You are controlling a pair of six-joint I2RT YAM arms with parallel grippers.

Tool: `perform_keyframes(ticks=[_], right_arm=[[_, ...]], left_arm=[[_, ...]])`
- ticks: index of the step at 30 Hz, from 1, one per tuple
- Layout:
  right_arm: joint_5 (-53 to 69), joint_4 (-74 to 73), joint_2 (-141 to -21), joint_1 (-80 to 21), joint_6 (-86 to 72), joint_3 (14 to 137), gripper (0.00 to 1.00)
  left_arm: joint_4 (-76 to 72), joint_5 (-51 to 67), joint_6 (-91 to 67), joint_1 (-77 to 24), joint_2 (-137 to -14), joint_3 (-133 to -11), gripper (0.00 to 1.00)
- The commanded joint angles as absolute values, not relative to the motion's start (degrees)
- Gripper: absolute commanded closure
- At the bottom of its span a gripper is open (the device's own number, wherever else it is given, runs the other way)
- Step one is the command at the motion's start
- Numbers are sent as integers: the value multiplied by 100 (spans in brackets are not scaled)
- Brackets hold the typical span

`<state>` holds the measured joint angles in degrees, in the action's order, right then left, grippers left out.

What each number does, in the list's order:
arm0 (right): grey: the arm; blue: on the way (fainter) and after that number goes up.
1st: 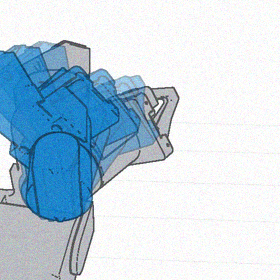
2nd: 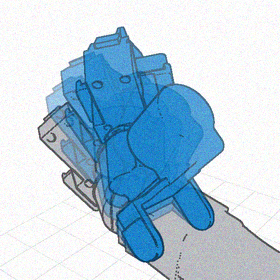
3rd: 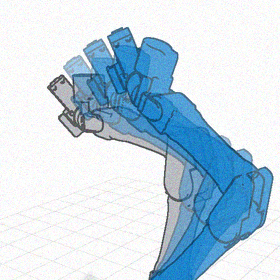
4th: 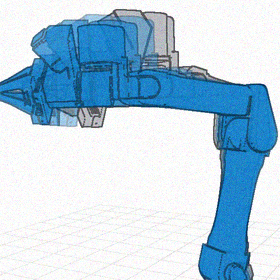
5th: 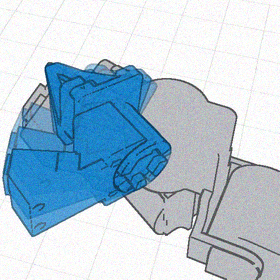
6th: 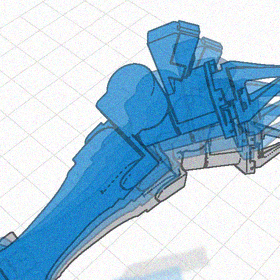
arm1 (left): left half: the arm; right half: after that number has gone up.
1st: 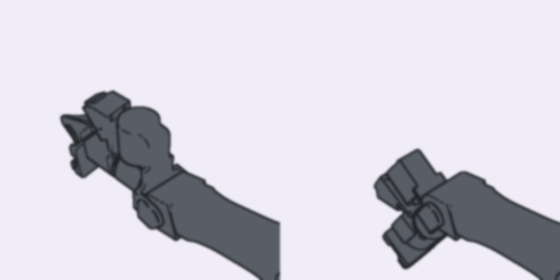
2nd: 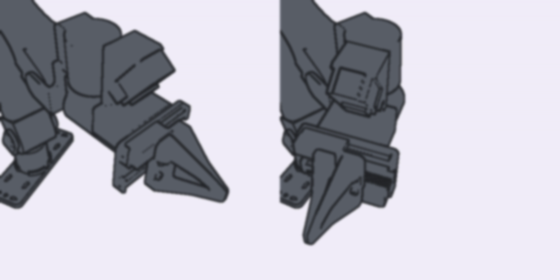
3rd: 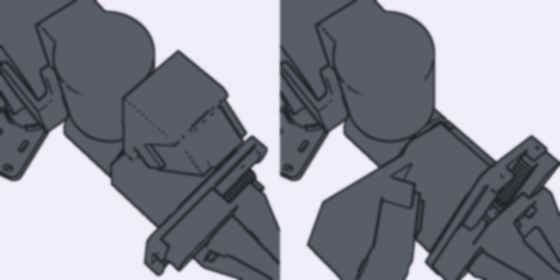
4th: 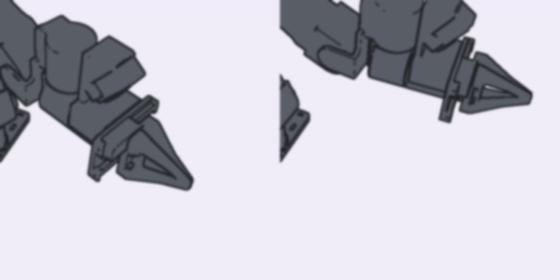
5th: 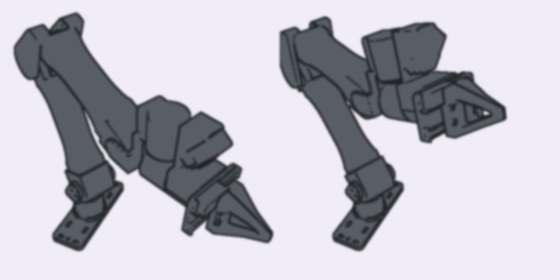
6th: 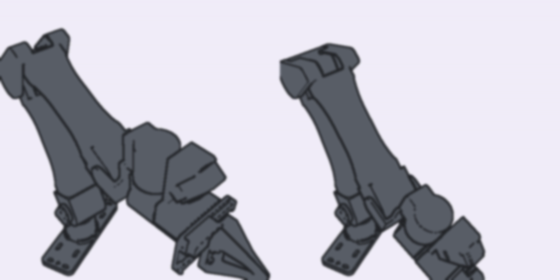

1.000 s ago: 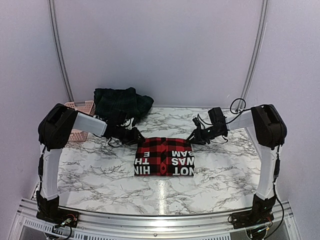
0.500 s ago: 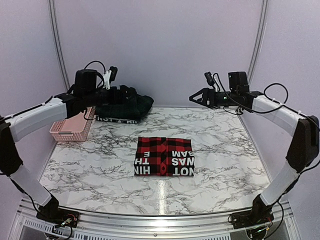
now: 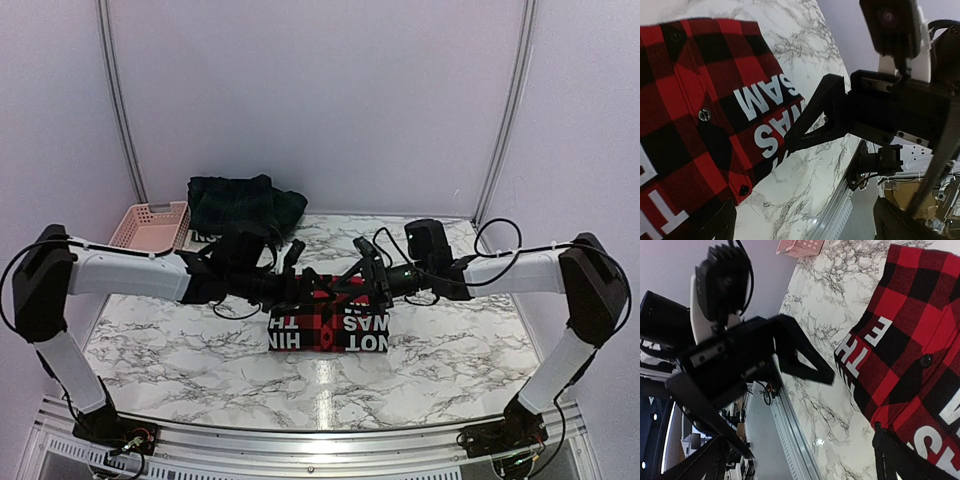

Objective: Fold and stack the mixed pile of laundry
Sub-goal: Smooth out the square-folded T-shirt at the center of the board.

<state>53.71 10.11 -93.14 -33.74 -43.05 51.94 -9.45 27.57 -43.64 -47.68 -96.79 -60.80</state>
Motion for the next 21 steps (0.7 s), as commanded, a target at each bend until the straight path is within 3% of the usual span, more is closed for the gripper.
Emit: perform_keyframes(ticks=[1, 6, 14, 18, 21], right_arm=[[5543, 2800, -9593, -3434, -5640, 4904, 5], [5760, 4172, -10578, -3405, -6489, 4362, 5], [5734, 5295, -11656, -2895, -6613, 3367, 7], [5842, 5527, -11107, -2892, -6872, 3251, 8], [5780, 4416, -10324, -2876, -6301, 3739, 7]], left_arm=[[-1685, 3289, -5157, -4826, -10272, -6232, 1], [-2613, 3567, -5782, -4801, -10955, -6034, 1], [-4698, 3098, -7062, -4301, -11339, -4170, 1], [-4873, 3049, -6916, -4107, -10809, -3741, 1], [-4010, 3161, -6160, -4181, -10293, -4283, 1]])
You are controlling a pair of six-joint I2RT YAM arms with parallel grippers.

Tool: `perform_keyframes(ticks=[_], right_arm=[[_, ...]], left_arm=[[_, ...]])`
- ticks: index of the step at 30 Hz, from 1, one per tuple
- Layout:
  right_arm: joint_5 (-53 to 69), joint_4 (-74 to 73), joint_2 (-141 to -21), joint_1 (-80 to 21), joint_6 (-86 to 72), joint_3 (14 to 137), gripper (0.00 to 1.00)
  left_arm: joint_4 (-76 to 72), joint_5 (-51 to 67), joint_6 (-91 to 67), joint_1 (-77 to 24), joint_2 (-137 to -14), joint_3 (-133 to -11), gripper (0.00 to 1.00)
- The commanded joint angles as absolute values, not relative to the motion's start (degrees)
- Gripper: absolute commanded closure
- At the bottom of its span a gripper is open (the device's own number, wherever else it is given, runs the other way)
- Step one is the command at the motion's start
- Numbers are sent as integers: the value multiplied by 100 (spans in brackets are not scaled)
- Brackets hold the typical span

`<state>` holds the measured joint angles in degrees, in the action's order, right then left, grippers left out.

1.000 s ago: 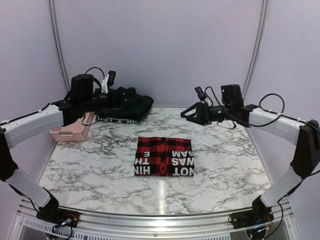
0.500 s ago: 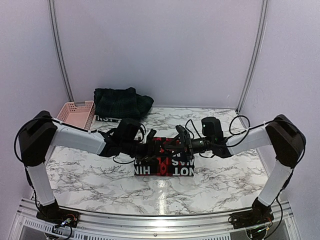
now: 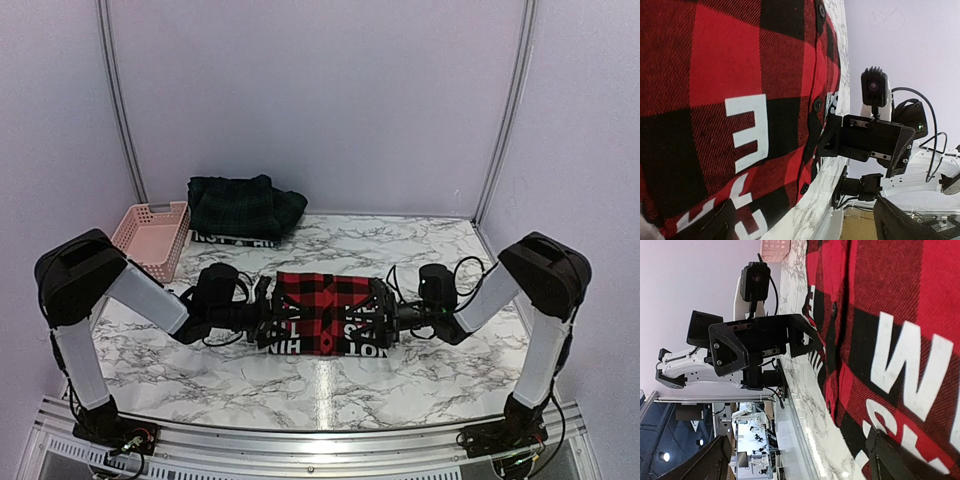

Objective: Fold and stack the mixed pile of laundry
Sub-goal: Smooth out the square-folded T-shirt at the center of the board.

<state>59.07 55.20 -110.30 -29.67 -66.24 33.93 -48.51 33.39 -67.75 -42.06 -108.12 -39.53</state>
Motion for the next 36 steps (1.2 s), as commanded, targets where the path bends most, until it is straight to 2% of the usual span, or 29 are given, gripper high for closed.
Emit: perform_keyframes(ticks=[1, 5, 13, 18, 21, 24, 27, 32, 36], right_arm=[[5737, 3941, -10167, -2866, -6014, 4026, 7], [5635, 2755, -10267, -2752, -5324, 5128, 6], [5845, 3221, -11803, -2487, -5302, 6072, 7], [5816, 3251, -12668, -2308, -4994, 6167, 10], [5732, 3334, -12736, -2320, -4947, 5959, 10], [5774, 3224, -12304, -2312, -4922, 5944, 12], [5510, 1892, -11429, -2309, -4210, 6205, 11], [5046, 928, -9849, -2236, -3876, 5776, 10], [4645, 374, -8922, -1992, -3677, 5097, 8]], left_arm=[[-3714, 3197, -5961, -4198, -10217, -4570, 1], [-3155, 3274, -5635, -4180, -10464, -5577, 1], [-3156, 3184, -5669, -3861, -12020, -7055, 1], [-3189, 3020, -5724, -3468, -12685, -7073, 1], [-3246, 2916, -5720, -3283, -12763, -6710, 1], [-3260, 2992, -5590, -3204, -12579, -6442, 1], [-2936, 2991, -4965, -3172, -11913, -6248, 1], [-620, 2129, -2810, -3496, -10666, -6796, 1], [959, 1003, -857, -4413, -10443, -7510, 1]])
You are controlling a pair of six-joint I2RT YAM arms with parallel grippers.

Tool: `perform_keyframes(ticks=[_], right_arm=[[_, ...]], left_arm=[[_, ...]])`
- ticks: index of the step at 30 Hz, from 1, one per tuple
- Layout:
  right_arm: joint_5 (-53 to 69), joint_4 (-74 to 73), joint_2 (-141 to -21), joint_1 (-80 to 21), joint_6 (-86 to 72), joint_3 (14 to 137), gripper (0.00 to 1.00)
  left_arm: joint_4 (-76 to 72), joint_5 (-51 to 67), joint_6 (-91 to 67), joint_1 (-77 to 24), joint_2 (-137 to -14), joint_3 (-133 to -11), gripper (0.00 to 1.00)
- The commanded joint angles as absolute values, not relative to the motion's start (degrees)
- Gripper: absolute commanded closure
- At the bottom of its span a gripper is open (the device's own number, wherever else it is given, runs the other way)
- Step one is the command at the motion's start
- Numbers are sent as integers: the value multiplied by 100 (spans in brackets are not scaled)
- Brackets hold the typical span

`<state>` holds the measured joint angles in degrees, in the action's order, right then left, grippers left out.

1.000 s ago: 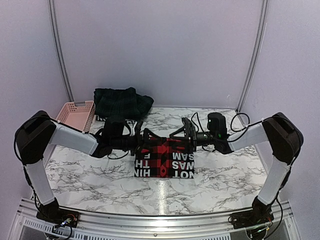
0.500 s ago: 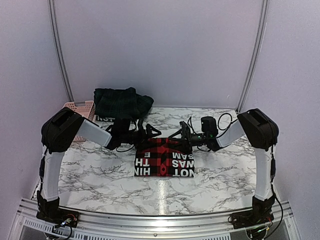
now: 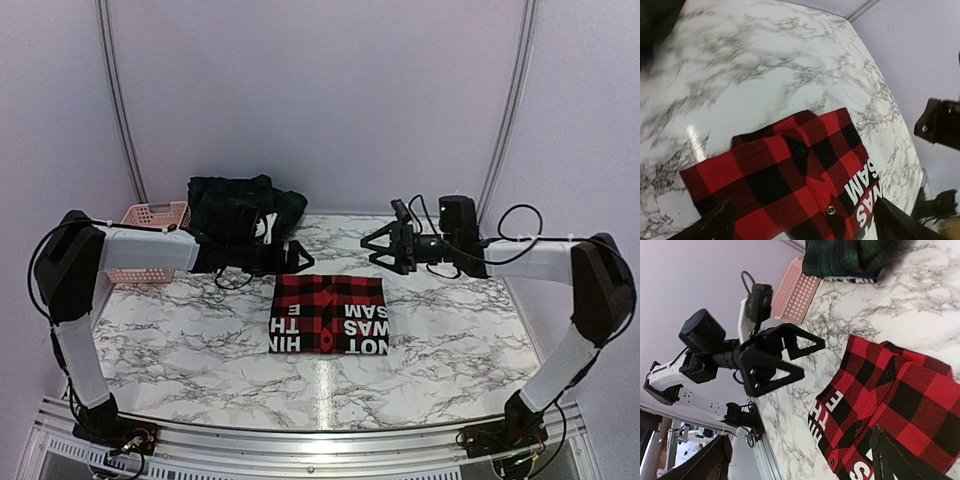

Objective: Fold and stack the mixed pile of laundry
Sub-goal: Smooth out the square-folded T-shirt at the center of the board, then pick up the square-folded T-shirt from the center of the board.

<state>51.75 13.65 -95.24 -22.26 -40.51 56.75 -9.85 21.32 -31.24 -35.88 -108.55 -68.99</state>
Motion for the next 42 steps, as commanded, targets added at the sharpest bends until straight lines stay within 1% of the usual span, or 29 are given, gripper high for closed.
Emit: perform_keyframes(ticks=[1, 6, 9, 11, 14, 16, 26, 34, 37, 41, 42], right_arm=[[4597, 330, -8740, -1910, -3701, 4889, 8], [4492, 171, -7992, -1486, -3826, 4078, 8], [4510, 241, -7738, -1364, -3973, 3678, 7], [4558, 356, -7633, -1303, -4101, 3424, 7], [4604, 532, -7562, -1260, -4221, 3162, 6], [4624, 638, -7550, -1257, -4287, 3006, 6], [4699, 1323, -7859, -1244, -4685, 2632, 6], [4746, 1529, -8218, -1238, -4842, 2672, 7], [4730, 1538, -8359, -1246, -4835, 2702, 7], [4758, 1608, -8557, -1284, -4837, 2699, 7], [4774, 1656, -8619, -1302, -4864, 2694, 7]], left_arm=[[1098, 807, -601, -4621, -10426, -7594, 1], [1151, 247, 135, -5473, -10636, -7948, 1], [1162, 235, 586, -5843, -10999, -8322, 1], [1169, 272, 958, -6037, -11256, -8536, 5], [1169, 290, 1460, -6260, -11649, -8829, 13], [1161, 296, 1768, -6370, -11919, -8977, 21], [1160, 382, 2349, -6599, -12916, -9623, 55], [1167, 295, 2603, -6618, -13296, -9549, 69], [1160, 356, 2561, -6606, -13329, -9503, 73], [993, 683, 2115, -6491, -13054, -9426, 89], [854, 757, 2016, -6467, -12917, -9338, 92]])
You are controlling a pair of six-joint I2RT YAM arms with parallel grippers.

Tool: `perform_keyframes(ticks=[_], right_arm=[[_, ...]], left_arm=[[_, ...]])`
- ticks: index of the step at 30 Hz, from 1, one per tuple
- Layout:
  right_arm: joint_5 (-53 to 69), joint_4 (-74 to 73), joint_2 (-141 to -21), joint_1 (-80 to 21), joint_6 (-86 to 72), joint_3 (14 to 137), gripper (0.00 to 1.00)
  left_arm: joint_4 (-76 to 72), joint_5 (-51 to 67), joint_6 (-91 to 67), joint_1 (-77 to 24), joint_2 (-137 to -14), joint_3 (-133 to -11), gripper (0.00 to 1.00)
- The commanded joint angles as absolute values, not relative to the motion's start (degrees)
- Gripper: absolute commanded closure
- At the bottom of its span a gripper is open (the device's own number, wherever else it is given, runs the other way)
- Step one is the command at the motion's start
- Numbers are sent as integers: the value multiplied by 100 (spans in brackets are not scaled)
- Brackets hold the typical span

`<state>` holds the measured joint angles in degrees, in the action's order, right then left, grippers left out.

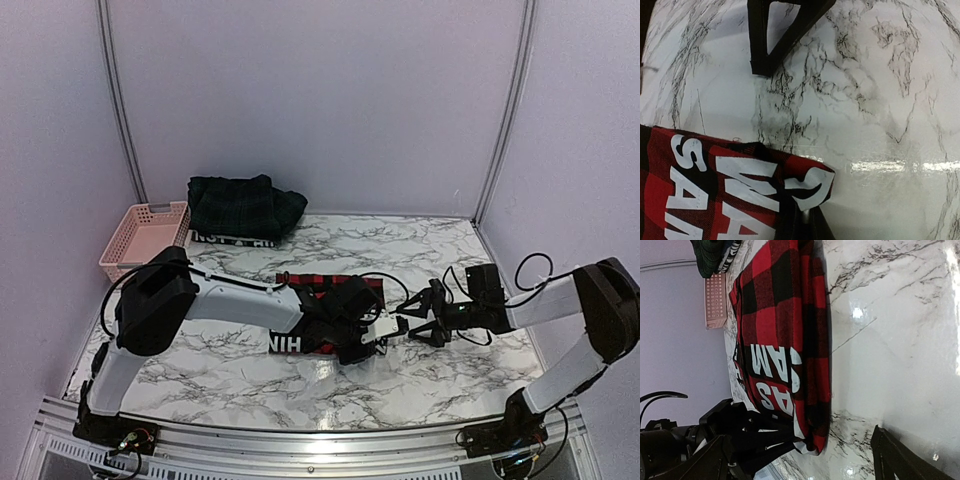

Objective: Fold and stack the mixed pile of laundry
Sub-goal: Pick up the square-folded T-shirt from the center of the board, then pass from the left arm to the right

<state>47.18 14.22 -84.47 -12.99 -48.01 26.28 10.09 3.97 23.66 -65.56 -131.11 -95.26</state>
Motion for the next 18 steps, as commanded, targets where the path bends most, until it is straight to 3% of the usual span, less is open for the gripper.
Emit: perform_keyframes(ticks=[1, 9, 18], right_arm=[[4814, 1775, -8700, -1332, -4917, 2677, 7], [4959, 3718, -9637, -1778, -6427, 2374, 5], [4611, 4564, -10367, -2344, -7383, 2583, 10]], left_arm=[[723, 823, 1947, -6442, -12802, -9260, 94], [528, 912, 1775, -6366, -12429, -9020, 97], [248, 965, 1650, -6325, -12059, -8742, 98]])
